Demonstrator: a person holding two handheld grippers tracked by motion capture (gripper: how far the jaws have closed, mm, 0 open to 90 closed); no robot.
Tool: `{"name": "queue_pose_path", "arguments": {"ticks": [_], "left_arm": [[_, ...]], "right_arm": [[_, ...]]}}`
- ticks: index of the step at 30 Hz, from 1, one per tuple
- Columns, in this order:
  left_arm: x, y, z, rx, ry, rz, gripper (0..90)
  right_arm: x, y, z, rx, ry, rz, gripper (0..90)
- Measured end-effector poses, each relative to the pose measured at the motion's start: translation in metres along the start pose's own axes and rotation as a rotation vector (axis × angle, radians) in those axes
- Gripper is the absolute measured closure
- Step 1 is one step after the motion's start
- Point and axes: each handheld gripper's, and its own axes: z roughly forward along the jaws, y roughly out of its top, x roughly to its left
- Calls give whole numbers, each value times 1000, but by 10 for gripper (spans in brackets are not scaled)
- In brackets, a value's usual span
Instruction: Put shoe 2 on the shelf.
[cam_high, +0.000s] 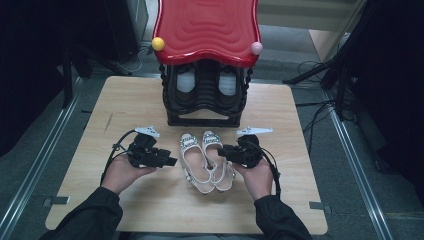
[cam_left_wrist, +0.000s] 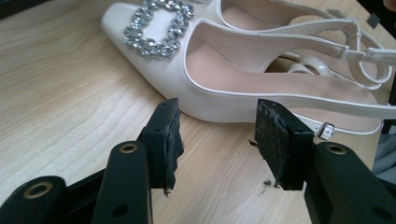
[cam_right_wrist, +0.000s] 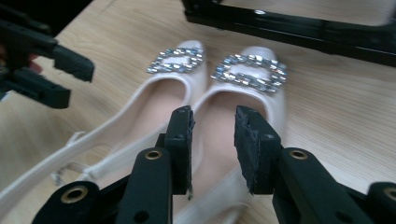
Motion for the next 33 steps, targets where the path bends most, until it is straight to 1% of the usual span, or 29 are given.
{"name": "queue_pose_path", "arguments": {"ticks": [2,4,8,13,15,16,18,22,23,25,27,29,30,31,33], "left_arm": [[1,0,-3,-4,4,-7,500],[2,-1,-7,-10,12,-2,497],[3,-2,-9,-17,16,-5,497],[4,-1,-9,-18,16,-4,498],[4,-1,-9,-18,16,-3,498],[4,-1,-9,-17,18,-2,498],[4,-1,-9,-16,28,4,497],[5,-1,-10,-22,28,7,498],[5,-1,-10,-24,28,6,499],[5,-1,-10,-25,29,6,499],[6,-1,-11,-23,28,4,499],[6,-2,-11,-24,30,4,500],[6,-2,-11,-25,27,4,499],[6,-2,-11,-27,27,5,499],[6,-2,-11,-27,28,5,499]], "right_arm": [[4,2,2,8,11,-9,678],[9,3,5,24,20,-16,678],[15,5,12,60,35,-29,678],[22,11,20,114,30,-43,665],[24,14,21,123,28,-41,657],[25,16,23,137,29,-35,656],[28,19,25,153,25,-39,656],[32,23,33,208,23,-28,636],[33,23,35,228,16,-23,636],[35,23,38,246,0,-29,619],[36,23,42,282,-11,-22,607],[36,23,46,303,-24,-21,611],[36,23,47,312,-27,-21,629],[37,23,47,324,-44,-26,632],[37,23,49,351,-58,-24,632]]}}
